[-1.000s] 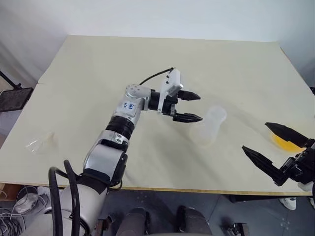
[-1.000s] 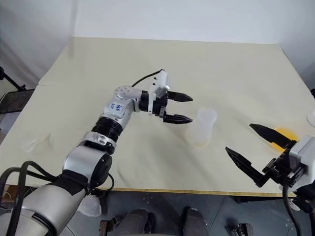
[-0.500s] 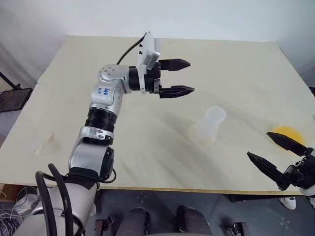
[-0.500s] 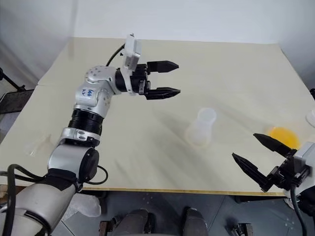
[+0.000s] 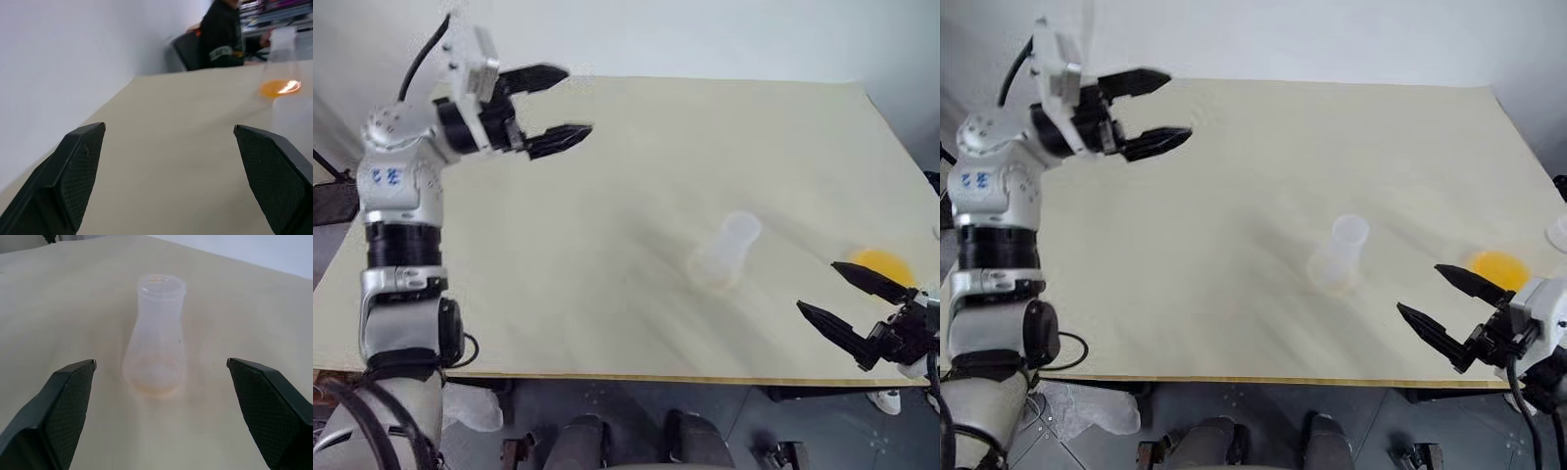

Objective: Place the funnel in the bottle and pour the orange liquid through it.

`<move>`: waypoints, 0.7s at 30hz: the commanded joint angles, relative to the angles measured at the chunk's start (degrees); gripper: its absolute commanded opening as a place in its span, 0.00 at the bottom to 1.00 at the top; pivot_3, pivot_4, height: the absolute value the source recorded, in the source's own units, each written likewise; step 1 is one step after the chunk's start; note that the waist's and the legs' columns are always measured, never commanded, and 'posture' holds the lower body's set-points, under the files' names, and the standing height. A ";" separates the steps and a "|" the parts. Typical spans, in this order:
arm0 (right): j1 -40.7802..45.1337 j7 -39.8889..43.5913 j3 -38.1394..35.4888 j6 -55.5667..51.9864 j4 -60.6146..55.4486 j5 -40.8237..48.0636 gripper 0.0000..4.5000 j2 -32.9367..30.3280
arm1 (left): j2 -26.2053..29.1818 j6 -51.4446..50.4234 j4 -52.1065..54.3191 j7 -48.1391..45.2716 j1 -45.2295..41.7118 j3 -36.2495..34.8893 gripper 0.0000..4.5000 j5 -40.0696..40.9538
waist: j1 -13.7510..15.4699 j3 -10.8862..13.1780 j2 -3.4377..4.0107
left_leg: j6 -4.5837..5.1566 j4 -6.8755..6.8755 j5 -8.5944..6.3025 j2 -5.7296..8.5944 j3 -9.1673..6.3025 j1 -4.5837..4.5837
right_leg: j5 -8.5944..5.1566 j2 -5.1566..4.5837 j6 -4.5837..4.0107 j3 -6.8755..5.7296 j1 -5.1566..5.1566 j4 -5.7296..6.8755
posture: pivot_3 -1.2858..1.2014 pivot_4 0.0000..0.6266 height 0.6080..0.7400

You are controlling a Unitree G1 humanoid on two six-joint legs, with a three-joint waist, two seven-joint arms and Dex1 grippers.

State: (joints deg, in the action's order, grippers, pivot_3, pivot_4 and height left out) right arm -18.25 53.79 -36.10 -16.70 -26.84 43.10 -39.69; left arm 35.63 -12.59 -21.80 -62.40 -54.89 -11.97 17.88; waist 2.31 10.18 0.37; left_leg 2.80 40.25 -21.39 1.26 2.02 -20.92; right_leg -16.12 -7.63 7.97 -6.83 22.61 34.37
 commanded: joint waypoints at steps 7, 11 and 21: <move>4.56 -2.31 1.76 -2.02 1.07 0.01 1.00 -1.51 | 1.57 1.95 15.95 13.33 29.71 -18.70 1.00 6.31 | -0.81 0.01 -0.06 | -0.03 0.04 -0.03 0.01 -0.15 0.00 | 0.00 -0.05 0.00 0.02 -0.04 0.07 | 0.52 0.24 1.00; 5.64 -2.81 2.18 -3.37 1.05 0.34 1.00 -1.82 | 0.40 2.59 20.43 16.60 38.68 -24.11 1.00 9.09 | -0.65 0.01 -0.06 | -0.06 0.02 -0.05 0.03 -0.22 0.07 | 0.00 -0.08 0.00 0.09 -0.08 0.10 | 0.52 0.24 1.00; 5.78 -3.75 3.42 -6.94 0.01 1.27 1.00 -1.77 | -8.17 3.46 32.89 26.07 62.79 -35.26 1.00 13.57 | -0.88 -0.04 -0.11 | -0.10 -0.20 -0.25 -0.09 0.04 0.52 | -0.03 0.00 -0.05 0.52 -0.23 0.07 | 0.52 0.24 1.00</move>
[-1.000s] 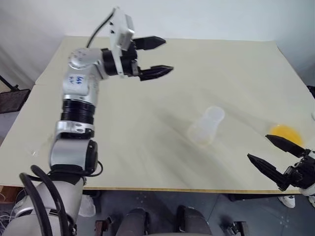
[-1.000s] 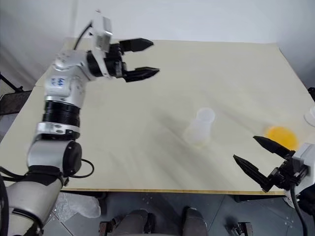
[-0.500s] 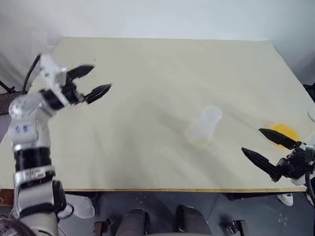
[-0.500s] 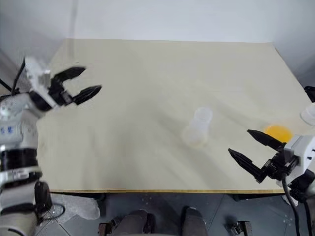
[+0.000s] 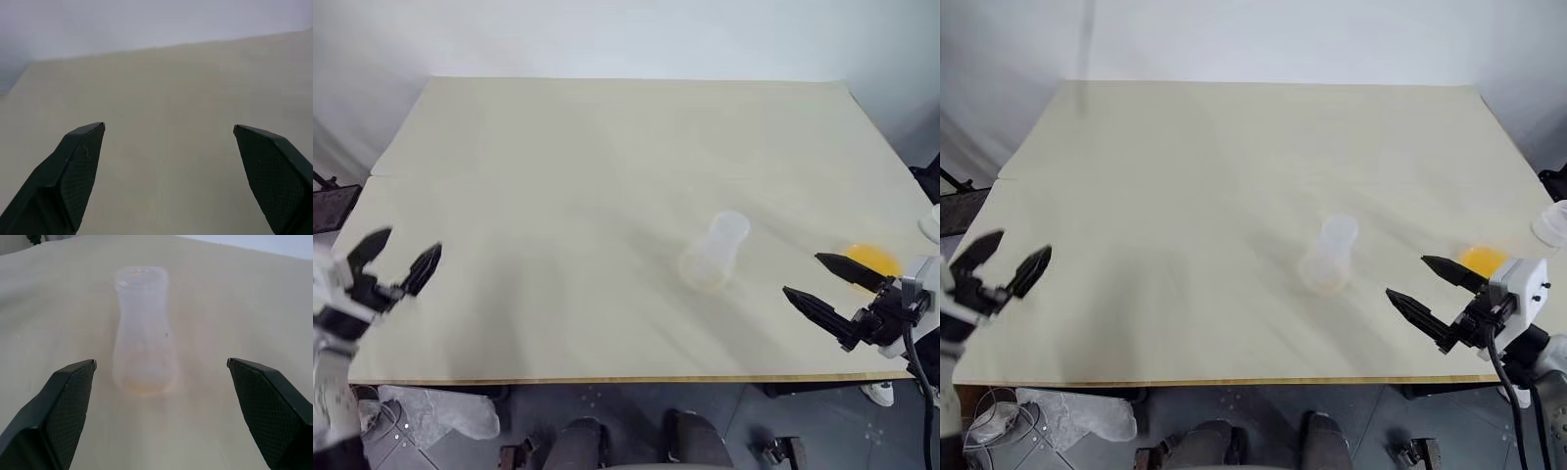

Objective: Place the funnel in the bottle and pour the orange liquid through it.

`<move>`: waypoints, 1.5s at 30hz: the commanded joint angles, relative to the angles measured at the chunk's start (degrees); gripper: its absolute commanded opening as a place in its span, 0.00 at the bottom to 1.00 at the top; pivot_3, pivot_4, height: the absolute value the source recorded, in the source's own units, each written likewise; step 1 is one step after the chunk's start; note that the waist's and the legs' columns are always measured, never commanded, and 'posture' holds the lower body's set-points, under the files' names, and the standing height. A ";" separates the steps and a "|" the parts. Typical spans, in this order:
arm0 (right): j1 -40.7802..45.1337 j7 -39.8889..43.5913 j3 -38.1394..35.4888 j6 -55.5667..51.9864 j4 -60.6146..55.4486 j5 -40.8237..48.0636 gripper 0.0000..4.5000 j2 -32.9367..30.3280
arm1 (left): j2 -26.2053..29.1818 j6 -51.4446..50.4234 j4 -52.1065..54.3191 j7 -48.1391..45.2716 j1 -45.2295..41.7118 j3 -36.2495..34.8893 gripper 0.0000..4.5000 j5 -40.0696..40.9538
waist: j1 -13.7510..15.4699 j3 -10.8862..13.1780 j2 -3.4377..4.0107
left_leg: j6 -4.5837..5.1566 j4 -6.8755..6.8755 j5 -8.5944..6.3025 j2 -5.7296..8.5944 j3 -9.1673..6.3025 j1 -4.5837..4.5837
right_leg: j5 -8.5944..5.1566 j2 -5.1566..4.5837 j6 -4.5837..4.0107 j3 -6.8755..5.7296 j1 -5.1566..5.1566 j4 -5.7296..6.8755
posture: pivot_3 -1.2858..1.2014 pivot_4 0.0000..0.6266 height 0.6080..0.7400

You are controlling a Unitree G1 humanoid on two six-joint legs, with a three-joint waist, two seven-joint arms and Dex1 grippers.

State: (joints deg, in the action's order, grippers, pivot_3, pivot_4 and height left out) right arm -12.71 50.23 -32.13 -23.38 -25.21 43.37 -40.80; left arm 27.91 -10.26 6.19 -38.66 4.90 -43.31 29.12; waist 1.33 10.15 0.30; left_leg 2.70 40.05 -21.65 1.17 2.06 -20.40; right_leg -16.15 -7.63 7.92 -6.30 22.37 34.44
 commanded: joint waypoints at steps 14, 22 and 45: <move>1.89 0.58 1.89 -0.58 0.09 0.35 1.00 -0.42 | -4.63 0.63 8.20 6.10 17.96 -11.17 1.00 10.79 | 0.07 -0.10 -0.01 | -0.05 0.02 -0.16 -0.11 0.01 0.10 | -0.04 -0.02 -0.08 0.27 -0.23 -0.37 | 0.52 0.24 1.00; 2.25 0.44 3.04 -0.17 0.13 0.04 1.00 0.14 | -1.55 -1.24 1.36 6.98 15.42 -9.26 1.00 10.36 | 0.20 -0.13 0.02 | 0.05 0.03 -0.23 -0.09 0.01 0.11 | -0.05 -0.03 -0.09 0.26 -0.26 -0.39 | 0.52 0.24 1.00; -2.52 -1.40 0.19 1.18 -2.83 0.09 1.00 1.48 | 3.99 -4.90 -4.54 6.60 6.90 -0.11 1.00 7.16 | -0.02 -0.16 0.07 | 0.01 0.00 -0.26 -0.10 0.06 0.12 | -0.04 -0.01 -0.08 0.26 -0.20 -0.37 | 0.52 0.24 1.00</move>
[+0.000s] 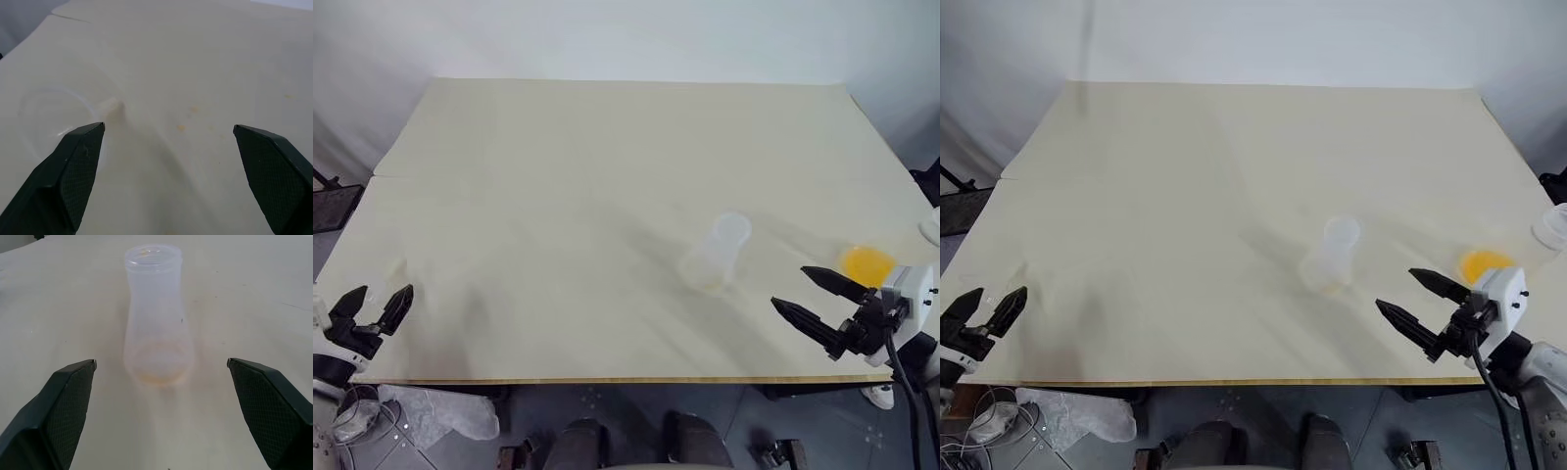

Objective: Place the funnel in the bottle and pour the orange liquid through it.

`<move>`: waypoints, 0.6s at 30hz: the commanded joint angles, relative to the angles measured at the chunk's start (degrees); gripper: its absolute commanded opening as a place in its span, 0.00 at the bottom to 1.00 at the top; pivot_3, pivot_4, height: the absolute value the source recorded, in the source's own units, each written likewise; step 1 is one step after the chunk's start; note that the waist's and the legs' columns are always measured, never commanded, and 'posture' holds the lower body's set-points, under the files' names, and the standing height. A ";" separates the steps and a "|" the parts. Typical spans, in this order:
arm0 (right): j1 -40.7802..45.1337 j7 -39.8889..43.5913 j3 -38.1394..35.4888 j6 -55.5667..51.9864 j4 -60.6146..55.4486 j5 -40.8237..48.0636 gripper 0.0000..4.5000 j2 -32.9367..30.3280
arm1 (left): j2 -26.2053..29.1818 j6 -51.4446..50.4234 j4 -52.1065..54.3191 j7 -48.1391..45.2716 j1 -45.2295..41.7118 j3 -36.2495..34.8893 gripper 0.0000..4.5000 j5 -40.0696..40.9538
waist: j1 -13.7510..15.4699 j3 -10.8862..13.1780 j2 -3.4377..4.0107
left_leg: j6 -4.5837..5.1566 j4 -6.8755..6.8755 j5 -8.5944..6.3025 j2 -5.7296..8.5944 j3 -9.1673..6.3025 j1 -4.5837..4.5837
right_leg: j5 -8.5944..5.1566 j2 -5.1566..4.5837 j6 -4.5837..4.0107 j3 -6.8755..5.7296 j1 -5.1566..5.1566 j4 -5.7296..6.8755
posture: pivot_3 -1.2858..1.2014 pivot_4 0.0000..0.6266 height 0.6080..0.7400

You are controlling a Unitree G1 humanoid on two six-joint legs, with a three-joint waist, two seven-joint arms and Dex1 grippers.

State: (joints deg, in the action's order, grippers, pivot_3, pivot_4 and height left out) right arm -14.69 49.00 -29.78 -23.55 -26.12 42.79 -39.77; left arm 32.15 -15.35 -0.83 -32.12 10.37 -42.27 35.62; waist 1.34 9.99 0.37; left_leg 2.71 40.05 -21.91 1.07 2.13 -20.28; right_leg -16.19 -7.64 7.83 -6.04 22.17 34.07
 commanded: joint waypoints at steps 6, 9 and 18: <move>0.32 1.24 -2.22 1.49 -1.01 1.93 1.00 0.10 | -2.17 0.17 4.17 2.48 4.63 -5.16 1.00 2.61 | -0.04 0.00 0.00 | -0.02 0.00 -0.01 -0.02 0.00 0.00 | 0.00 -0.05 0.00 0.03 -0.01 -0.05 | 0.52 0.24 1.00; 0.60 2.88 -2.01 1.55 -1.24 2.61 1.00 -0.45 | -2.15 0.52 3.33 2.57 4.58 -5.82 1.00 2.61 | 0.13 0.00 0.00 | -0.04 0.00 -0.03 -0.10 0.00 0.00 | 0.00 -0.06 0.00 0.02 -0.03 -0.09 | 0.52 0.24 1.00; -0.64 11.29 -1.10 4.00 -2.00 0.51 1.00 -4.62 | 0.88 2.09 -3.22 2.37 -0.33 -5.36 1.00 0.64 | 0.00 0.00 0.00 | -0.03 0.00 -0.06 -0.10 0.00 0.03 | 0.00 -0.05 0.00 0.01 -0.07 -0.12 | 0.52 0.24 1.00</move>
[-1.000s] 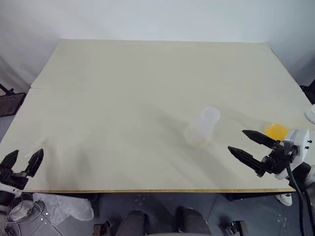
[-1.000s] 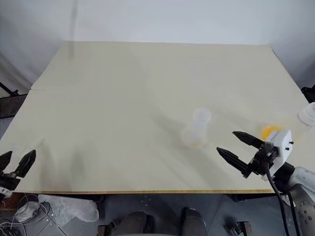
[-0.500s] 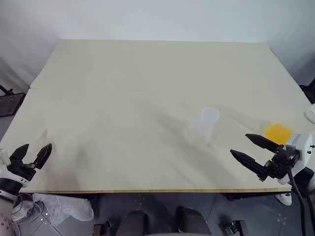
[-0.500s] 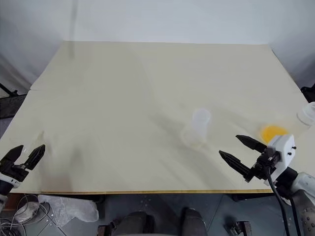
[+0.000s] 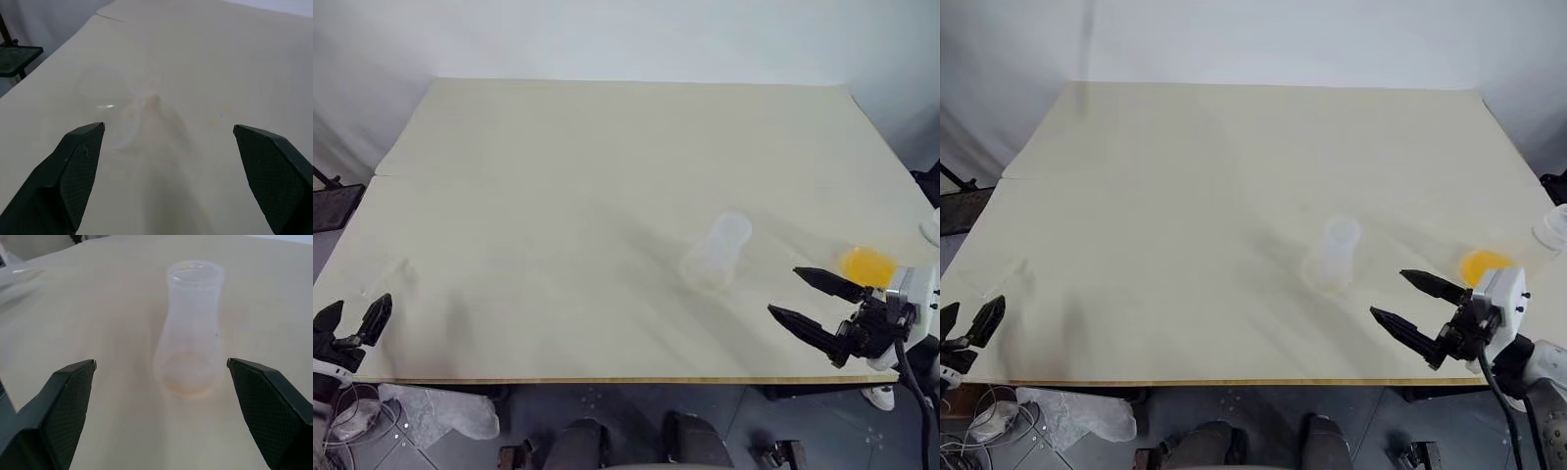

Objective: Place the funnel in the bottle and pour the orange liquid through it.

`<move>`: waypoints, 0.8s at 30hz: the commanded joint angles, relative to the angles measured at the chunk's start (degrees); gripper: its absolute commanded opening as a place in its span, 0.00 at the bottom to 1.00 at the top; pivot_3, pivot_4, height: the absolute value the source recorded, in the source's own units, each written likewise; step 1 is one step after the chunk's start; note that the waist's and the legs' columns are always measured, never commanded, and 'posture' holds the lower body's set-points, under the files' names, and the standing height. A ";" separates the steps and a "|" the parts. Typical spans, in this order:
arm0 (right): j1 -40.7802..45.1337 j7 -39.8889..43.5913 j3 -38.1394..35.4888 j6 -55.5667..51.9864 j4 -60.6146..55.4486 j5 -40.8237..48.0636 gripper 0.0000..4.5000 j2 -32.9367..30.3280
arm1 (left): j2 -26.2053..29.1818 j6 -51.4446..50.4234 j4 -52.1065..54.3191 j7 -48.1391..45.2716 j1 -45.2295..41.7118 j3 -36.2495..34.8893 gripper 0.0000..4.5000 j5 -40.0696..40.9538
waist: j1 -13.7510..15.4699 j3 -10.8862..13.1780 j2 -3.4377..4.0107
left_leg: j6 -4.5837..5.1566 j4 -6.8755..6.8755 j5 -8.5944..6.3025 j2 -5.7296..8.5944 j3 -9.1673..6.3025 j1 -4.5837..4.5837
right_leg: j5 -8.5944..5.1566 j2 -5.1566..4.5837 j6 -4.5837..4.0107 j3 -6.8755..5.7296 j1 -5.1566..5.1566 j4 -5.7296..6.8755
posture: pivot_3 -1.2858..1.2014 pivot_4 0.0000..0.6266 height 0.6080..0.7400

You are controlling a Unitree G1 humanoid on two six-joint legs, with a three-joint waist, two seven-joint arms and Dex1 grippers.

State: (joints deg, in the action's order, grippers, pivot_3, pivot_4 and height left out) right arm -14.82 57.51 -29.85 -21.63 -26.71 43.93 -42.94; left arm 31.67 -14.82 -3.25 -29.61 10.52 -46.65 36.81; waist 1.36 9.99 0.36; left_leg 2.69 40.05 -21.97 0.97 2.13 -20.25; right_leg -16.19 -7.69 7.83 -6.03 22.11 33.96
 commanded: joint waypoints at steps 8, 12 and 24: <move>2.69 6.18 -0.46 2.74 -1.93 -0.61 1.00 -4.34 | 2.68 2.59 -5.63 -0.83 -4.70 1.92 1.00 -2.77 | 0.05 0.00 0.00 | -0.01 0.01 -0.01 0.00 0.02 0.01 | 0.00 0.02 0.00 -0.04 -0.01 0.01 | 0.52 0.24 1.00; 4.06 7.66 -0.24 2.46 -1.73 -0.54 1.00 -5.49 | 2.88 3.21 -7.94 -0.90 -7.07 3.32 1.00 -3.58 | 0.06 0.00 -0.01 | 0.00 0.00 -0.01 0.00 0.00 0.00 | 0.00 0.02 0.00 -0.06 -0.01 0.00 | 0.52 0.24 1.00; 5.69 11.23 -0.11 2.43 -0.42 -1.22 1.00 -7.47 | 3.54 5.47 -13.99 -3.37 -12.76 9.17 1.00 -7.21 | 0.07 0.00 -0.02 | 0.00 0.01 -0.01 0.04 0.02 0.01 | 0.01 0.07 0.01 -0.21 -0.01 0.03 | 0.52 0.24 1.00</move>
State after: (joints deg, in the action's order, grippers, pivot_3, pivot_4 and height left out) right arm -9.48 68.37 -29.26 -19.98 -26.66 42.62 -49.50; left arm 33.94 -10.72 -16.93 -32.60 -1.93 -37.05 30.07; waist 1.43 9.99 0.35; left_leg 2.69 40.06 -21.97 1.01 2.14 -20.24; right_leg -16.19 -7.62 7.84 -6.24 22.10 33.99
